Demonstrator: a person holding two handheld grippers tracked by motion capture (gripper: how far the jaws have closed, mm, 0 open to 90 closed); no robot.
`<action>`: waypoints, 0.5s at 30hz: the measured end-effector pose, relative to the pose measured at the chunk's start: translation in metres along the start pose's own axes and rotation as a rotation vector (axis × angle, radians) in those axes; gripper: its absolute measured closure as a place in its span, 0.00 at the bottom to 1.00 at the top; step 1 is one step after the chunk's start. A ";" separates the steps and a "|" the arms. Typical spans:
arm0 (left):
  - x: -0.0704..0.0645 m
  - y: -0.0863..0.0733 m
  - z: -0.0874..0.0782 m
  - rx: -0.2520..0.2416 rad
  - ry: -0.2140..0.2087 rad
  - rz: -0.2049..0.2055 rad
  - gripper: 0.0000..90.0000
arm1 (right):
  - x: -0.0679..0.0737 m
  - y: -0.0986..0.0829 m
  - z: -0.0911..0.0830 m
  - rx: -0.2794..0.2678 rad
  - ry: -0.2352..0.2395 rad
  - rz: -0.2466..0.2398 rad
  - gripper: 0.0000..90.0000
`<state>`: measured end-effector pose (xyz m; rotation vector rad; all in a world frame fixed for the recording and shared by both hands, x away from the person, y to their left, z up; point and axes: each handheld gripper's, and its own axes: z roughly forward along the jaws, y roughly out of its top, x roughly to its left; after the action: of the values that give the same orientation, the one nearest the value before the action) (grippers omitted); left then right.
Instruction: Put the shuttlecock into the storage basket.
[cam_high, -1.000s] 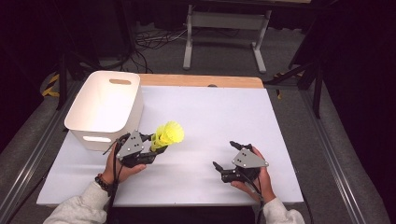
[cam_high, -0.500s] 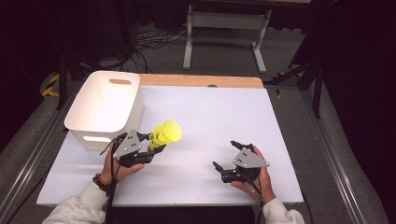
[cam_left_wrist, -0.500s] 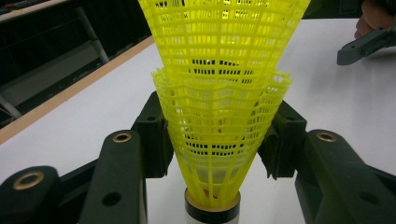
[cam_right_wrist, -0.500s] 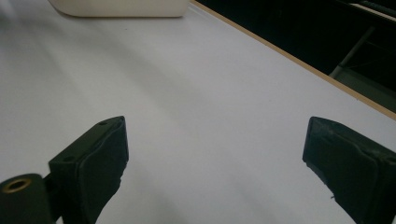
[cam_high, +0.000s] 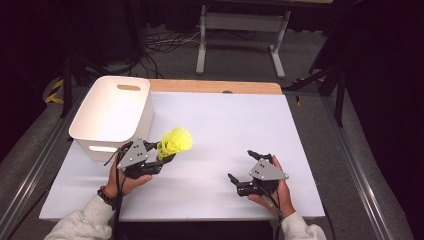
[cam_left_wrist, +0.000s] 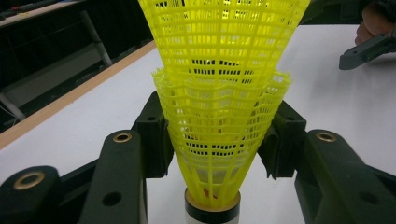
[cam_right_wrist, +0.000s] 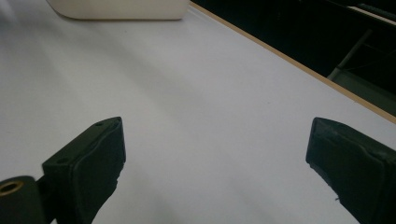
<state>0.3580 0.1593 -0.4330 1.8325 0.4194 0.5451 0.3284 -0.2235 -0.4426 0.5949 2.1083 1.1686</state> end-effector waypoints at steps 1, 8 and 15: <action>0.000 0.000 0.000 -0.001 -0.001 -0.003 0.58 | 0.000 0.000 0.000 0.000 0.001 -0.001 0.06; 0.002 0.001 -0.004 -0.008 0.003 -0.011 0.58 | 0.001 0.000 0.000 -0.001 0.001 -0.004 0.06; 0.004 0.002 -0.008 -0.016 0.010 -0.011 0.58 | 0.001 0.000 0.001 0.000 0.002 -0.005 0.06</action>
<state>0.3568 0.1673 -0.4283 1.8114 0.4303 0.5486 0.3281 -0.2225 -0.4429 0.5881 2.1101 1.1667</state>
